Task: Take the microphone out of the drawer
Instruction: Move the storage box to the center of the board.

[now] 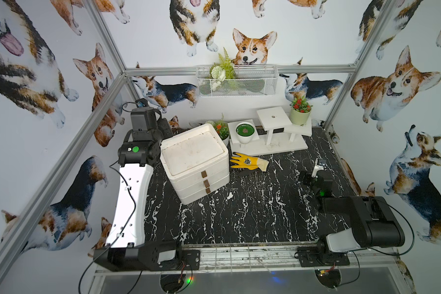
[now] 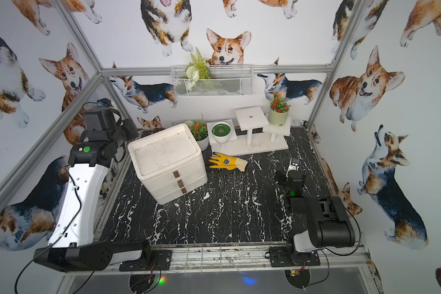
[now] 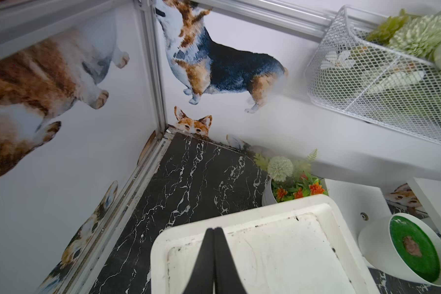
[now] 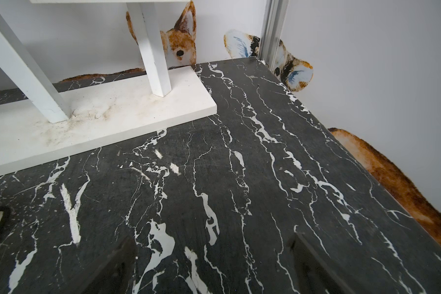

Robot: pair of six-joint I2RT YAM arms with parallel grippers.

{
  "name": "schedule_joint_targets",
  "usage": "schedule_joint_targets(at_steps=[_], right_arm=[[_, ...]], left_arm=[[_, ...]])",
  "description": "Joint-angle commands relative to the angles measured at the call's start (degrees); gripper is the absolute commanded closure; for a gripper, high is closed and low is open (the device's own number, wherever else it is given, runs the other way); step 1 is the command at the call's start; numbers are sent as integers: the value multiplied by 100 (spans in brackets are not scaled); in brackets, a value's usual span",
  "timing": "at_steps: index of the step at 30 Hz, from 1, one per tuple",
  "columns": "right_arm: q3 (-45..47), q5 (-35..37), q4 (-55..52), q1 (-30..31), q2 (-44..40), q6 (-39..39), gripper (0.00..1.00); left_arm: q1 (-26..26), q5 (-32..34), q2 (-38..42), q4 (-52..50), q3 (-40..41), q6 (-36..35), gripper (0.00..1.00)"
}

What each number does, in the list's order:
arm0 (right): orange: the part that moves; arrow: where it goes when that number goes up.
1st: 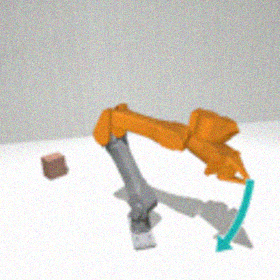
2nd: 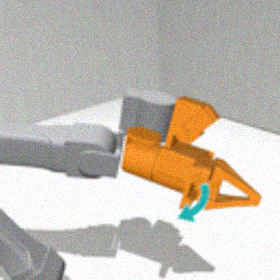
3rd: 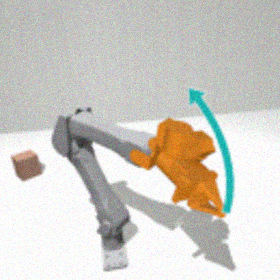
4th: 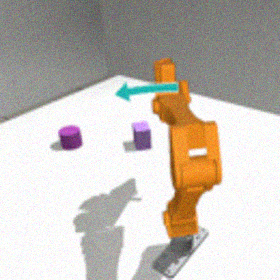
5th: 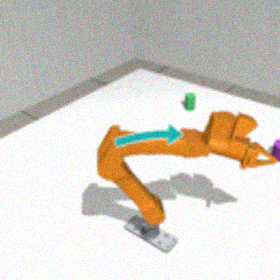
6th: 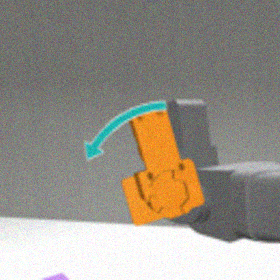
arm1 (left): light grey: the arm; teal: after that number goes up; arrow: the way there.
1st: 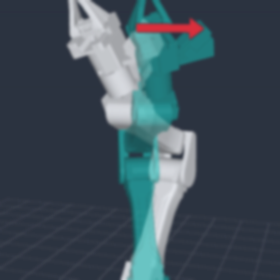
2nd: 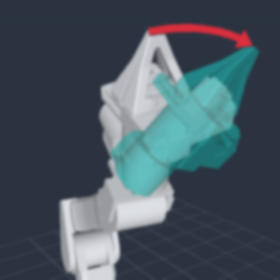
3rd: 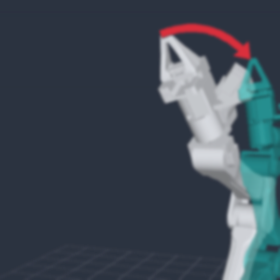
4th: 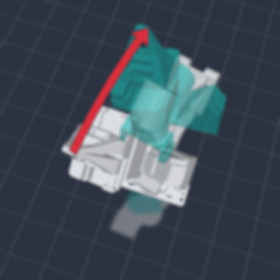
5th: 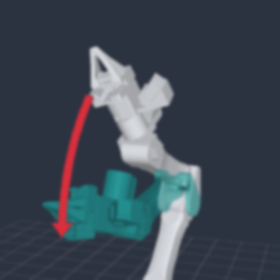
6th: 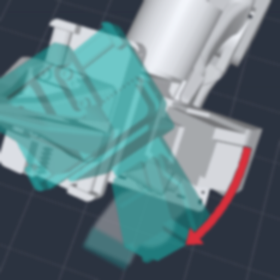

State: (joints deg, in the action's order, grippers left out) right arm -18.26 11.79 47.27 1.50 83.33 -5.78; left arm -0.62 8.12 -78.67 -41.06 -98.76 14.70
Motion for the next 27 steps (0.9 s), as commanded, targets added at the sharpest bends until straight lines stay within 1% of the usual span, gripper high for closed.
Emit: schedule_joint_targets(at_steps=[1,5,8,11,13,16,20,27], right_arm=[[7,-35,134,15,-8,22,0],[2,-30,136,9,-14,25,0],[5,-36,136,11,-18,24,0],[6,-32,134,13,-15,25,0],[7,-41,134,17,-4,24,0],[7,-29,134,12,-14,26,0],[3,-29,138,11,-10,24,0],[7,-30,134,13,-17,24,0]], left_arm=[[263,-567,-550,167,-354,-98,100],[756,-1033,-1054,278,-514,224,100],[1222,-1423,-1331,377,-449,467,100],[1605,-1632,-1559,426,-350,547,100],[1824,-1924,-1672,537,-211,671,100],[2141,-2671,-1904,914,145,1026,100],[2224,-3589,-2216,1160,361,1170,100],[2232,-4527,-2516,1719,749,1359,100]])
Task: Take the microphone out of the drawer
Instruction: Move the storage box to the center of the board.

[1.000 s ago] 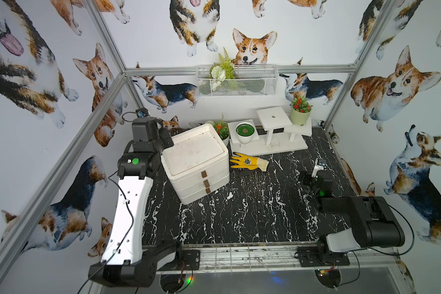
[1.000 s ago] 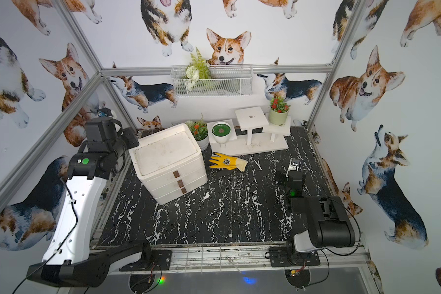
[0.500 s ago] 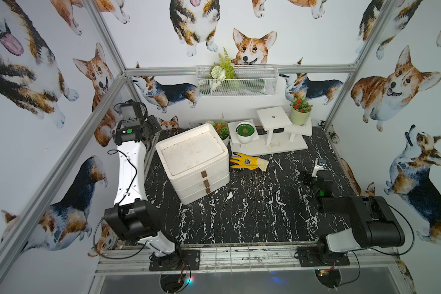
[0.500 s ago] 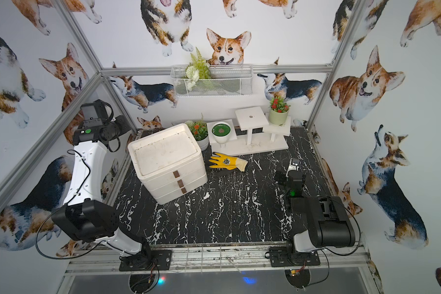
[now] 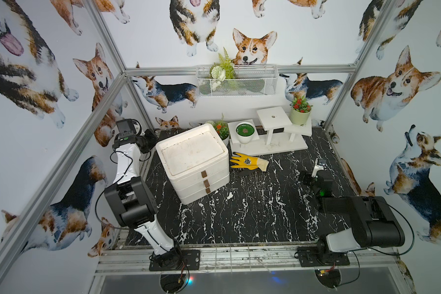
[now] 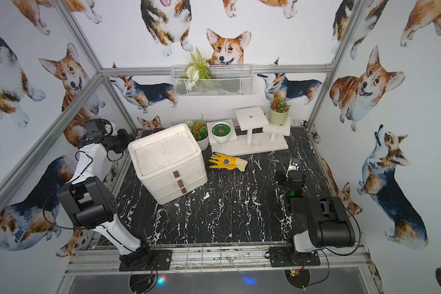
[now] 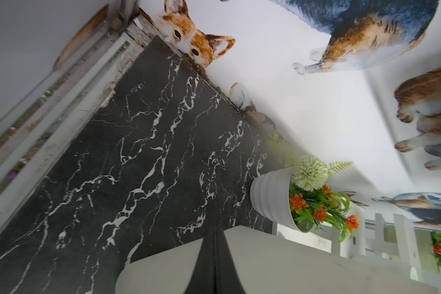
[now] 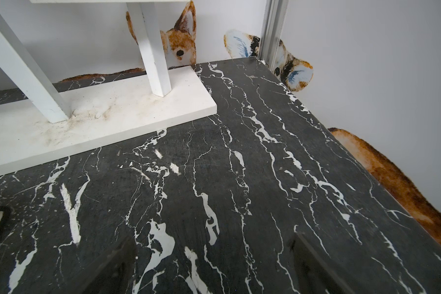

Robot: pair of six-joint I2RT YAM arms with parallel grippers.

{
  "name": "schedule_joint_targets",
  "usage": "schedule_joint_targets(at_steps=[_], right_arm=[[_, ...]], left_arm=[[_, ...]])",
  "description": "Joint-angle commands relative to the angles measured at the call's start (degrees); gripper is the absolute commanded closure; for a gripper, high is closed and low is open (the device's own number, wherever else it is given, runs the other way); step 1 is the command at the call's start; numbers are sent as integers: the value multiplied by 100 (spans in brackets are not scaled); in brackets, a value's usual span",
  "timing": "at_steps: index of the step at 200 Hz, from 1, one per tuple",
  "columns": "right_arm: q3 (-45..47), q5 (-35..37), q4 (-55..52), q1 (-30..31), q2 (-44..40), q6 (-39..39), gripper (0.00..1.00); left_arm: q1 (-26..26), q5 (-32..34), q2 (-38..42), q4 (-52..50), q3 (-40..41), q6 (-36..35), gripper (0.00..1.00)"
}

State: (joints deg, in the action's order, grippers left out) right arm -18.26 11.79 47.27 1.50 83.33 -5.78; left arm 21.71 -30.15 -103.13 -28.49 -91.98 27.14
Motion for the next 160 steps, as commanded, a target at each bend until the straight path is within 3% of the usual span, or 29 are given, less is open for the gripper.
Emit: schedule_joint_targets(at_steps=[1,38,66,160], right_arm=[[5,-35,134,12,-18,27,0],[5,-37,134,9,-16,26,0],[7,-35,134,17,-12,20,0],[-1,-33,134,13,-18,17,0]], left_arm=[[-5,-755,-108,458,92,111,100],[-11,-1083,111,741,658,245,100],[-86,-1232,719,1155,1485,524,100],[-1011,-167,3165,880,3407,750,100]])
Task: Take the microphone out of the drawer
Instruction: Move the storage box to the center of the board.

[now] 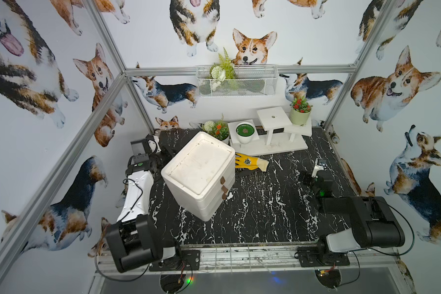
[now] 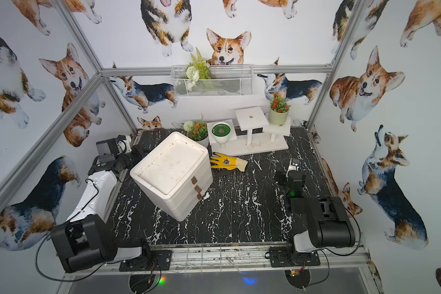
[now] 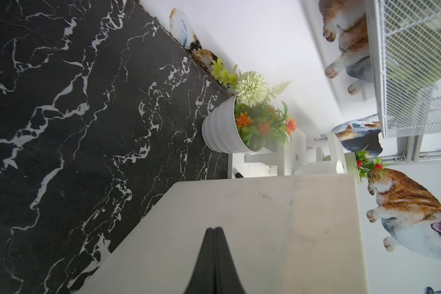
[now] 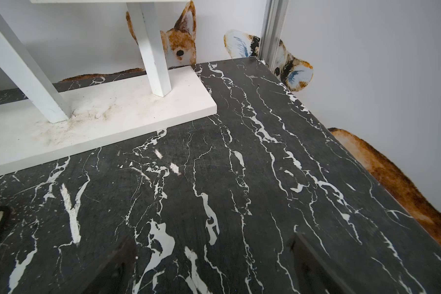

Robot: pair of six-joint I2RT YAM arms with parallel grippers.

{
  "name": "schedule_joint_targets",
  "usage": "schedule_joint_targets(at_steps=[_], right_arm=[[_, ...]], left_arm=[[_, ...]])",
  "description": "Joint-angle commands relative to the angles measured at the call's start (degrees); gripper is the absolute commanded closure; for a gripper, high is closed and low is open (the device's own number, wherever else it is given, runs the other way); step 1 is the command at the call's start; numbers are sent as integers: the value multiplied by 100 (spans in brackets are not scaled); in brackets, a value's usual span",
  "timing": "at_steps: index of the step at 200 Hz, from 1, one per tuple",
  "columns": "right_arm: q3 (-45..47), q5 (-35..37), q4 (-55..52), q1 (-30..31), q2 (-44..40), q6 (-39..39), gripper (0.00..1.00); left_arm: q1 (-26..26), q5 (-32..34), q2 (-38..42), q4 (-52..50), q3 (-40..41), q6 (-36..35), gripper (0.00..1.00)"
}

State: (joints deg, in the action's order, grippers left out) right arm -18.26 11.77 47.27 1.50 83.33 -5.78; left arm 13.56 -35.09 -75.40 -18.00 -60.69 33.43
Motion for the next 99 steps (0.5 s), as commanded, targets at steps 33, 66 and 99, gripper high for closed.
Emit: schedule_joint_targets(at_steps=[33,66,99], right_arm=[[7,-26,134,16,-13,29,0],[7,-33,139,16,-18,18,0],[6,-29,134,14,-9,21,0]], left_arm=[[-396,527,772,-498,218,94,98],[-416,1223,695,-1759,-857,-911,55],[-574,1609,675,-2332,-1620,-1369,29]])
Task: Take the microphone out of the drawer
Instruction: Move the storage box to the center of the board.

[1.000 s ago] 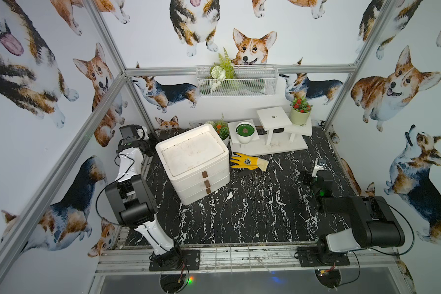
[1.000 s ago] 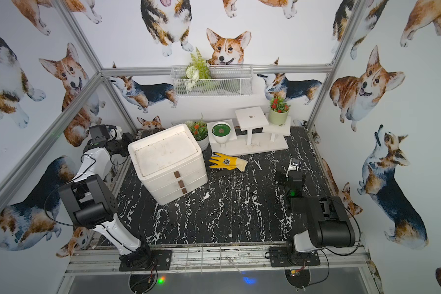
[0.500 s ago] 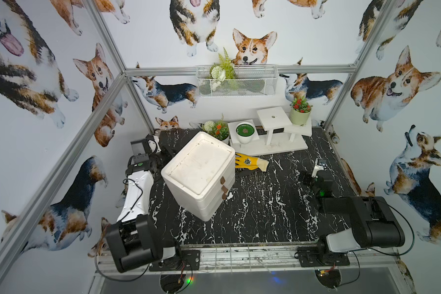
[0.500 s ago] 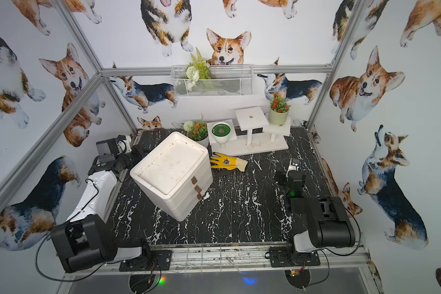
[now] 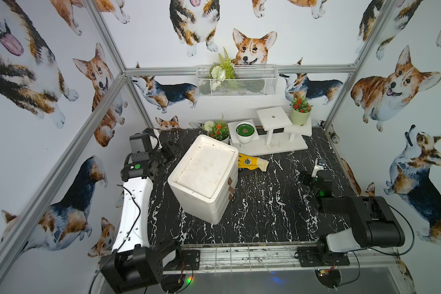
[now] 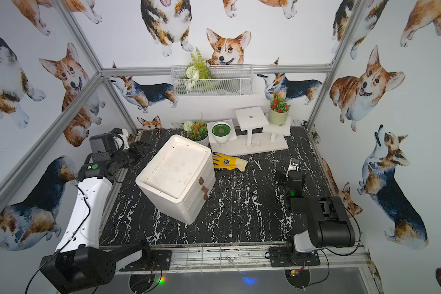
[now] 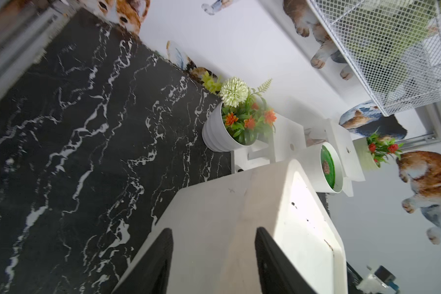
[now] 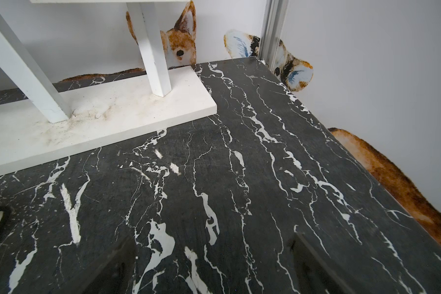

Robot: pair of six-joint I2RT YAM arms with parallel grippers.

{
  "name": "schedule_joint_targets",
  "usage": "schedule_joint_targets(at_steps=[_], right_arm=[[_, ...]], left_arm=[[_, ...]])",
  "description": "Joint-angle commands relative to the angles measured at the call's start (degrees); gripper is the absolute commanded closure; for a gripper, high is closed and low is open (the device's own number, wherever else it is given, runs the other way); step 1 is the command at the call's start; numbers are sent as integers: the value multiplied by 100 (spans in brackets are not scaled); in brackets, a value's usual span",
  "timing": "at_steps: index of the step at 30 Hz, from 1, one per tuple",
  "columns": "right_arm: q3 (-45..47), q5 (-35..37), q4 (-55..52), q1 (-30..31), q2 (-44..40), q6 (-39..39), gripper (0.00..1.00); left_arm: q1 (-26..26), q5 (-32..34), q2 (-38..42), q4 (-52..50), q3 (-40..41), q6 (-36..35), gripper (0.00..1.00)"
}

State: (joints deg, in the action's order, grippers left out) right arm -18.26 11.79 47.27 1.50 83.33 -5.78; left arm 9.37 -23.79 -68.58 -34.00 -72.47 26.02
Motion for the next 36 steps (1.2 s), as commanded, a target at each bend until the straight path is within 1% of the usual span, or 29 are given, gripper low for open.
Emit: schedule_joint_targets(at_steps=[1,2,6,9,14,19,22,23,24,26,28,31,34,36], right_arm=[[6,-30,134,16,-10,18,0],[5,-33,136,12,-9,20,0],[7,-30,129,11,-10,16,0],[15,-30,110,12,-40,11,0],[16,-51,125,6,-28,16,0],[-34,-175,14,8,-156,59,0],[-510,-103,-1354,120,-786,161,0],[-887,122,-2245,166,-1192,63,0],[-1073,205,-2686,167,-1398,-195,0],[-1516,354,-3730,142,-1867,-1073,0],[-1789,33,-4448,91,-2386,-1684,0],[-1895,-738,-4822,71,-2839,-2103,0],[-2050,-1757,-5246,71,-3200,-2549,0],[-2176,-2558,-5489,70,-3262,-2880,5]], left_arm=[[-167,493,-7,-758,-456,-635,28],[-277,587,-12,-876,-562,-742,26],[-726,767,-88,-1258,-791,-1052,25],[-1083,1173,-162,-1589,-849,-1385,25],[-1272,1582,-266,-1945,-952,-1714,25],[-1330,1752,-323,-2023,-951,-1921,26],[-1380,1686,-375,-2033,-928,-1956,28],[-1400,1694,-392,-2031,-914,-1960,29],[-1411,1710,-393,-2019,-889,-1968,30],[-1442,1712,-401,-1956,-817,-1961,32],[-1464,1698,-419,-1911,-781,-1950,35],[-1532,1735,-418,-1859,-745,-1925,42],[-1599,1787,-403,-1848,-719,-1925,45],[-1646,1772,-363,-1805,-675,-1902,49]])
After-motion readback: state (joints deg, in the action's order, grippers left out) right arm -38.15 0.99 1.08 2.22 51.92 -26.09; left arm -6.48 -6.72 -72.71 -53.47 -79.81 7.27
